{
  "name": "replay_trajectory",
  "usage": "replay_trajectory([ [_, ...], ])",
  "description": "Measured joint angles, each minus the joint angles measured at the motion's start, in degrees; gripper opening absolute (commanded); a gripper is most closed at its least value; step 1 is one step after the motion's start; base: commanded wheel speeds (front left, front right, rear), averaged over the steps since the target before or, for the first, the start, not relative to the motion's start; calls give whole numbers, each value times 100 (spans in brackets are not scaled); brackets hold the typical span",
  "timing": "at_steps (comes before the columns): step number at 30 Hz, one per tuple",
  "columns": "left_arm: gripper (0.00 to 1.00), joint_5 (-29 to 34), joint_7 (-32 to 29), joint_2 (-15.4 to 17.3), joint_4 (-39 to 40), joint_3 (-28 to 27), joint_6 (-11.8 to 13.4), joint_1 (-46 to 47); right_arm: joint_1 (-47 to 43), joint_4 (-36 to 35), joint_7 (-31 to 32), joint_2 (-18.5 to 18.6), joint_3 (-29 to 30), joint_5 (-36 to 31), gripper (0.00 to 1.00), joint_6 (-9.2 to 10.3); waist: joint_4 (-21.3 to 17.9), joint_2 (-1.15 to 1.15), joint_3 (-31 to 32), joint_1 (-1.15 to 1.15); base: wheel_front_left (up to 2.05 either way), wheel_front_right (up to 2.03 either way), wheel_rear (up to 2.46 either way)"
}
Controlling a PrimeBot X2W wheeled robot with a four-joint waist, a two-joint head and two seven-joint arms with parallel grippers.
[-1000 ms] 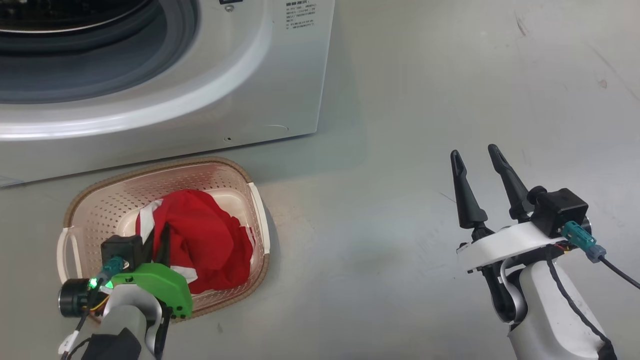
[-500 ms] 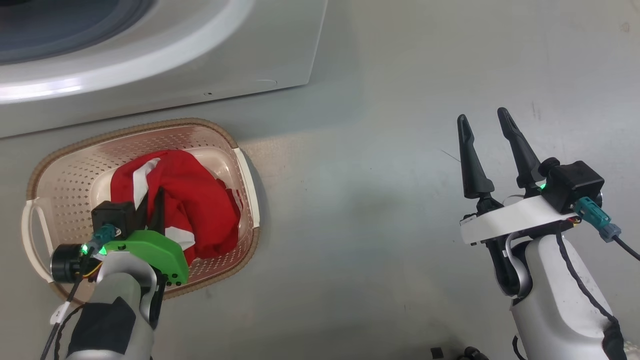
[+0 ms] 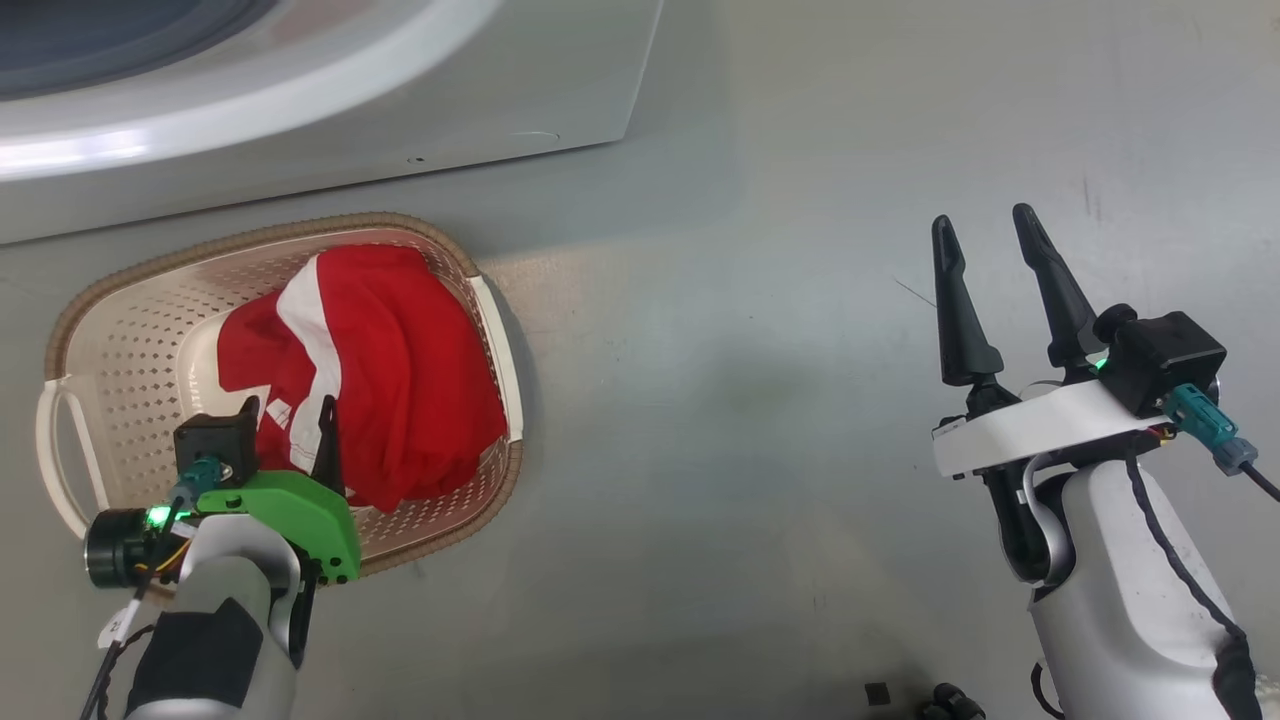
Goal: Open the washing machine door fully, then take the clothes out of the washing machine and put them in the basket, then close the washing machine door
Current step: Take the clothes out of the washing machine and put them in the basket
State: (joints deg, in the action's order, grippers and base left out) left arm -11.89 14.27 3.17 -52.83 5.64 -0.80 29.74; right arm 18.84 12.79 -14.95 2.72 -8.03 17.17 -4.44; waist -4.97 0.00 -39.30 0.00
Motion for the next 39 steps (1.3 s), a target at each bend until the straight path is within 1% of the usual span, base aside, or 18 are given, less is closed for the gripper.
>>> replay_trajectory([
  [2,100,0,0,-1,-20,-9,2,-1,3,29,0,0,1,0,100,-1,17,0,53,0,0,0,0],
  [4,100,-1,0,-5,-24,-29,55,-1,3,68,0,0,1,0,100,-2,34,0,115,0,0,0,0],
  [11,100,-77,0,-19,-10,-194,56,-87,3,194,0,0,-21,0,100,-19,69,0,423,0,0,0,0],
  [20,100,-100,0,-45,388,-254,47,-583,-40,411,0,0,-16,0,100,-23,69,0,1007,0,0,0,0],
  [22,100,-99,0,-45,506,-271,36,-707,-80,459,1,0,-15,0,100,-52,65,0,1155,0,0,0,0],
  [30,100,-99,1,-74,1227,-355,-79,-994,-326,545,0,-2,83,-19,100,-54,78,0,1735,0,0,0,0],
  [39,100,-86,0,-98,2050,-435,-103,-1387,-541,556,0,-2,218,-99,100,-36,186,0,2318,0,0,0,0],
])
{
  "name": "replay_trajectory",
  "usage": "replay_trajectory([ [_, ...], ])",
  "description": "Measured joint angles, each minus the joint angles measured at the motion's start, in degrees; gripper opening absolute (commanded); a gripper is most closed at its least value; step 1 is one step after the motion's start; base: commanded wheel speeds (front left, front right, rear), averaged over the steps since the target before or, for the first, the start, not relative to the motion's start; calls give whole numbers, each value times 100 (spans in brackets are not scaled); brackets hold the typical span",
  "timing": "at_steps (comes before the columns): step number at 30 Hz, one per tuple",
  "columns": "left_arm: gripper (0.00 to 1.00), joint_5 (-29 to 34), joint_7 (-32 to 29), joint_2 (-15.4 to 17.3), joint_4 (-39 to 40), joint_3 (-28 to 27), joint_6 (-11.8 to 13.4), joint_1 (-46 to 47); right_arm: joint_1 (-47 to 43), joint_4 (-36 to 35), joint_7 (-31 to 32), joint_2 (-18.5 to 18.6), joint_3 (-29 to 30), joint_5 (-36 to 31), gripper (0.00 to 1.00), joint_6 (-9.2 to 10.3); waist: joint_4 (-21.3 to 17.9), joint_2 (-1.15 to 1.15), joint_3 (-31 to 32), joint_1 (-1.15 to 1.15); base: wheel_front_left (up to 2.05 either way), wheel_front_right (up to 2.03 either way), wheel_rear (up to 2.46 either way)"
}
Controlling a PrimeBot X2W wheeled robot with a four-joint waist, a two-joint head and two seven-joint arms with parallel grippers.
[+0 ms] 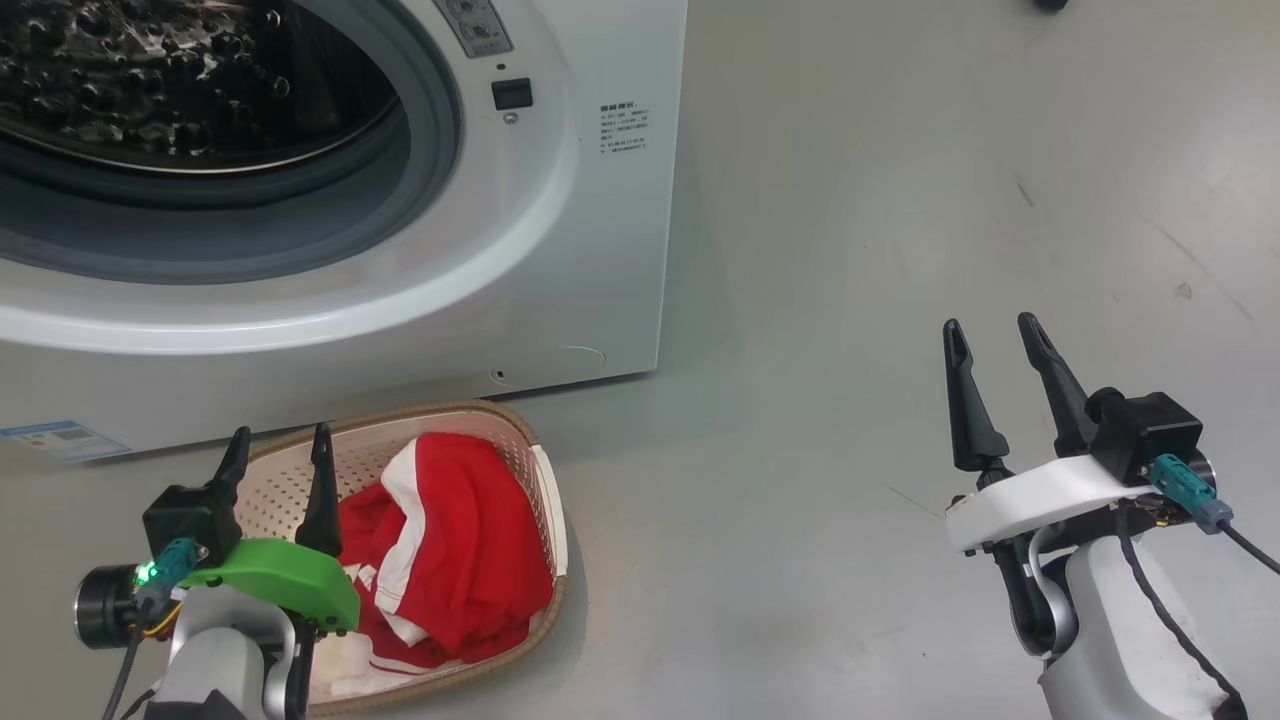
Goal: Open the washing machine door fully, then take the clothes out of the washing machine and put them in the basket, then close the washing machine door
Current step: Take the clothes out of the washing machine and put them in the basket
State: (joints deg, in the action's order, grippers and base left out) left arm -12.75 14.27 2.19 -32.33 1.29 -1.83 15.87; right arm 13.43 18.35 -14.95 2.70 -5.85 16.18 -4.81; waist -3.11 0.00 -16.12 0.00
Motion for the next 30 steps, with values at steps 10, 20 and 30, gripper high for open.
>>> replay_trajectory([
  [10,100,0,1,-11,811,-211,-5,-381,-131,-11,1,-2,5,-23,100,40,118,0,481,0,0,0,0],
  [20,100,3,1,-12,1323,-376,26,-911,-340,-14,1,-5,-63,-76,100,40,146,0,909,0,0,0,0],
  [30,100,68,1,-12,1626,-394,102,-1357,-502,-65,1,-7,-75,-98,100,42,130,0,1124,0,0,0,0],
])
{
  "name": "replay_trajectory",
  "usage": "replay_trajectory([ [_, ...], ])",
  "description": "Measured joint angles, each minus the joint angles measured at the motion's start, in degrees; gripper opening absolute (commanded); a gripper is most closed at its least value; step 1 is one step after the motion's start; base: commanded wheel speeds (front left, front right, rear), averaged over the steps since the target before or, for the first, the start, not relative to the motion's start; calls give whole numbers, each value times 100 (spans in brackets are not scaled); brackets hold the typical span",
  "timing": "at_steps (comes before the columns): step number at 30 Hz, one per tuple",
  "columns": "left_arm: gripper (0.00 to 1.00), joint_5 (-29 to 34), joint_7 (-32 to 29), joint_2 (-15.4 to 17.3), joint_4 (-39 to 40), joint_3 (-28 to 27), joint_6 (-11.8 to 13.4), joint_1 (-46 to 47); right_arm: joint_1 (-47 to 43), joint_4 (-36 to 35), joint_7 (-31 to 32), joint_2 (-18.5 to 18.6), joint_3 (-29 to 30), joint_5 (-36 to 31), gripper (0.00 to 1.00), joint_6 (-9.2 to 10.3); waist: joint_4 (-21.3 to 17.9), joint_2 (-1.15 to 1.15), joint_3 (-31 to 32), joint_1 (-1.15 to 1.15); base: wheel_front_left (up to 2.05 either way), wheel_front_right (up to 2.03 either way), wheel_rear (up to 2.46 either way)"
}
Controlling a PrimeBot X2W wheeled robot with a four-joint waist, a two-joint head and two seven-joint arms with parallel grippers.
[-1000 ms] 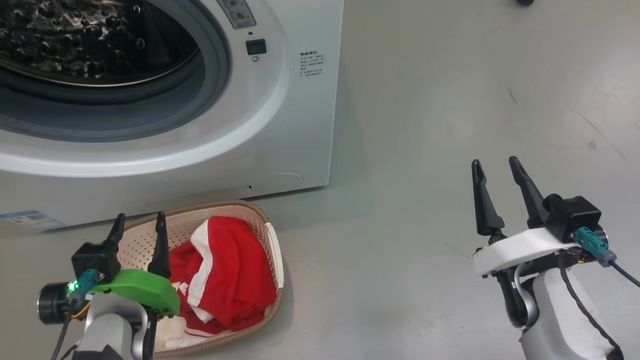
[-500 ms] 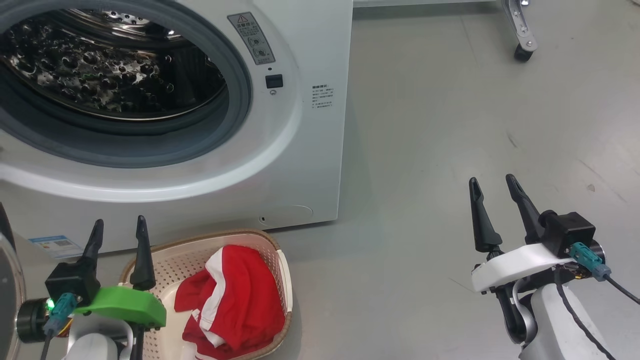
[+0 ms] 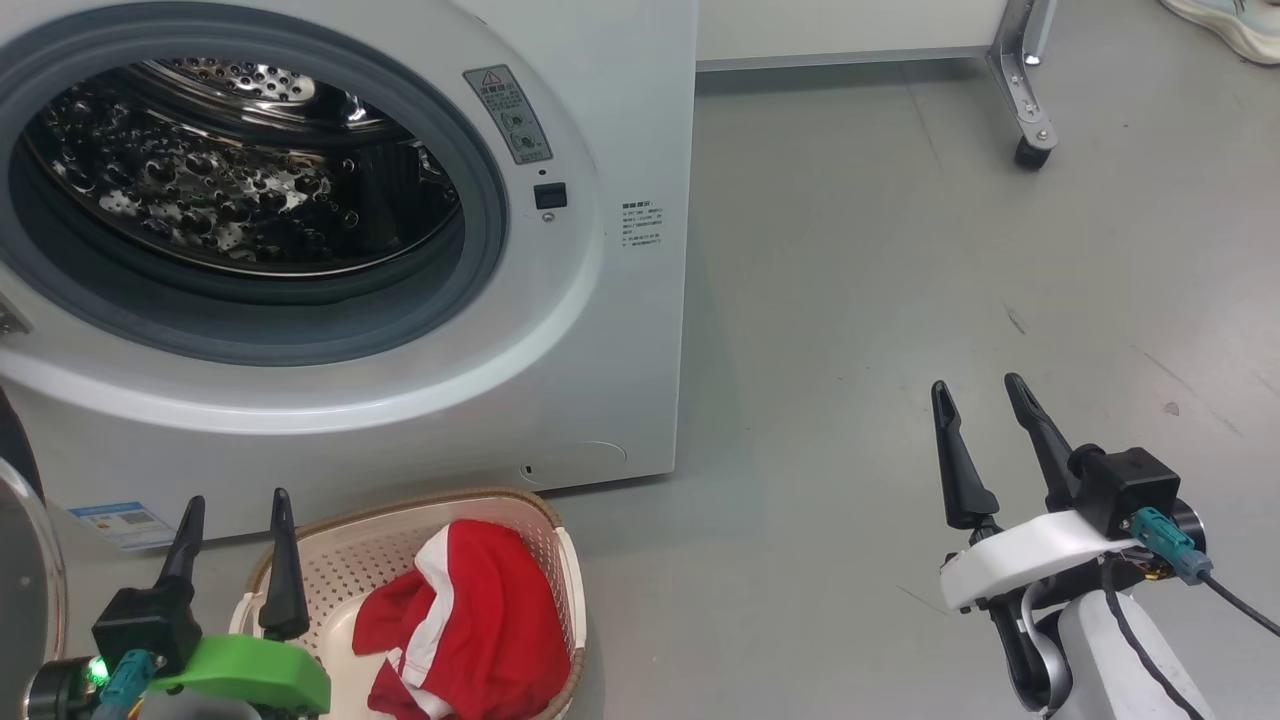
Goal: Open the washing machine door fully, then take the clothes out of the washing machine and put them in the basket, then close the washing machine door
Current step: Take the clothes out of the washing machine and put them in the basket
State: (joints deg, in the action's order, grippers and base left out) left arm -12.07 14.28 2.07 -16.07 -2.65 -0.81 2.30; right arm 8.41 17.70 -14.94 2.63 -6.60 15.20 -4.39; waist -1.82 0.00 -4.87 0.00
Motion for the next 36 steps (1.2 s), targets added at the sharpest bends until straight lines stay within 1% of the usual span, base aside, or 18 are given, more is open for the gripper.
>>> replay_trajectory([
  [2,100,7,0,0,55,-14,2,-58,-9,-13,-1,-1,-10,-23,100,0,1,0,5,0,0,0,0],
  [7,100,-29,0,0,175,-15,108,-184,-25,-30,0,-1,-22,-23,100,0,6,0,22,0,0,0,0],
  [19,100,-257,0,1,304,93,163,-303,-70,-32,0,-1,-47,-21,100,0,-35,0,40,0,0,0,0],
  [22,100,-264,0,1,313,123,210,-364,-70,-35,0,-1,-57,-21,100,2,-42,0,46,0,0,0,0],
  [36,100,-303,0,1,378,222,236,-418,-71,-46,0,-1,-119,-20,100,9,-54,0,41,0,0,0,0],
])
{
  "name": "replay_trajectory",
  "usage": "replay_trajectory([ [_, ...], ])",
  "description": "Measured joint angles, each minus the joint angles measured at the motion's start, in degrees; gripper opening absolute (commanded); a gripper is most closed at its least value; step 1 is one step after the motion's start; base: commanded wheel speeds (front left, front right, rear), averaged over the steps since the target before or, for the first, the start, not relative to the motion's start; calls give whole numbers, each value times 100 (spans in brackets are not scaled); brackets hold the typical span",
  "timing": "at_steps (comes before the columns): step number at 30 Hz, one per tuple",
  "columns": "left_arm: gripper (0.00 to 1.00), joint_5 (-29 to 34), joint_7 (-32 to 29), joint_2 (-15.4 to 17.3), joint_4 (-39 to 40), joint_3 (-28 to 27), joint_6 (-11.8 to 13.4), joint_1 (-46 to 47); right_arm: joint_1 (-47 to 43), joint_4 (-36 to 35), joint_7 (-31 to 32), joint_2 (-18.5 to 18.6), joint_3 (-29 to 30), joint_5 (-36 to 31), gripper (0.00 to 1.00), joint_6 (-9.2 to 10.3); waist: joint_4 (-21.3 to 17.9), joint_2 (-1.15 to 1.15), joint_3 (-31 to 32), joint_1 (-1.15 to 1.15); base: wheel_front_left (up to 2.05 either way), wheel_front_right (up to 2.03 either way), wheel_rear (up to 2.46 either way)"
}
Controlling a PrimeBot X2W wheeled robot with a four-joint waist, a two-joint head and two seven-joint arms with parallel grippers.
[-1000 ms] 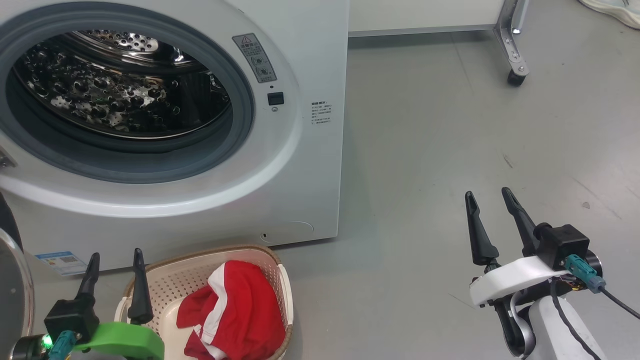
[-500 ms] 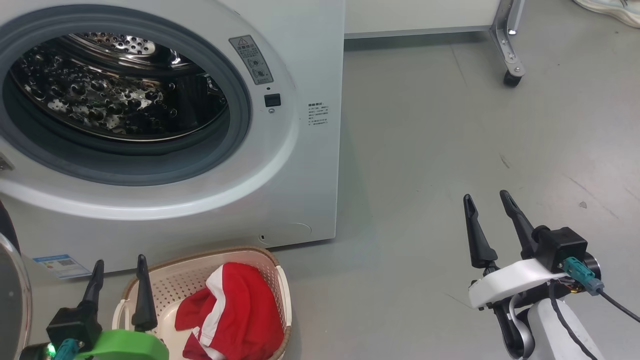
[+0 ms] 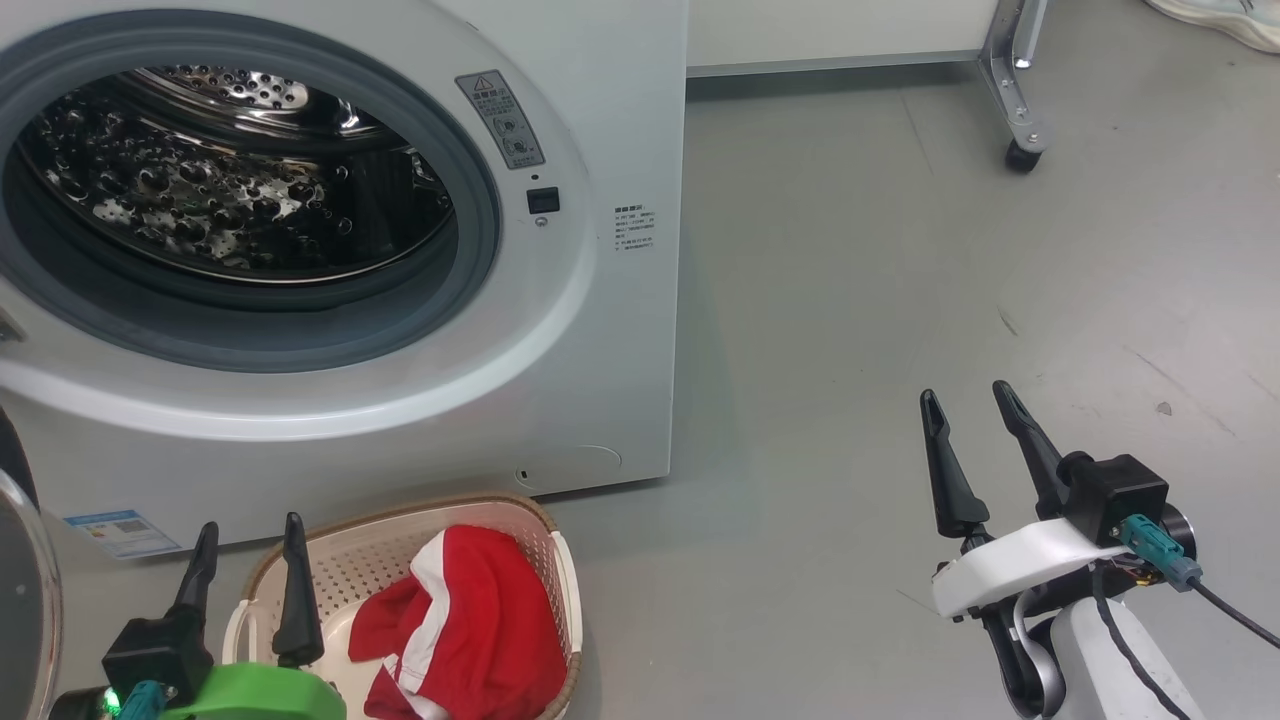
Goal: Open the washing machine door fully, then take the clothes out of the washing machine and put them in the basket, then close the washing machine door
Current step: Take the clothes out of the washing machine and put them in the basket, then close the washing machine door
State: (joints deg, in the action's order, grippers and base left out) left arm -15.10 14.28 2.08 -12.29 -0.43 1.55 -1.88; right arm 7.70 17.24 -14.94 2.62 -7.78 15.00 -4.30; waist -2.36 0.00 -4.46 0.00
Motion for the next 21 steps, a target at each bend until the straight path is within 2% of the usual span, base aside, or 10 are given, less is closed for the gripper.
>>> replay_trajectory([
  [11,100,3,0,1,66,42,25,-74,-2,2,0,0,-29,8,100,0,-11,0,35,0,-5,5,0],
  [21,100,27,0,1,116,49,67,-76,-4,4,-1,0,-31,10,100,0,-13,0,33,0,-40,40,0],
])
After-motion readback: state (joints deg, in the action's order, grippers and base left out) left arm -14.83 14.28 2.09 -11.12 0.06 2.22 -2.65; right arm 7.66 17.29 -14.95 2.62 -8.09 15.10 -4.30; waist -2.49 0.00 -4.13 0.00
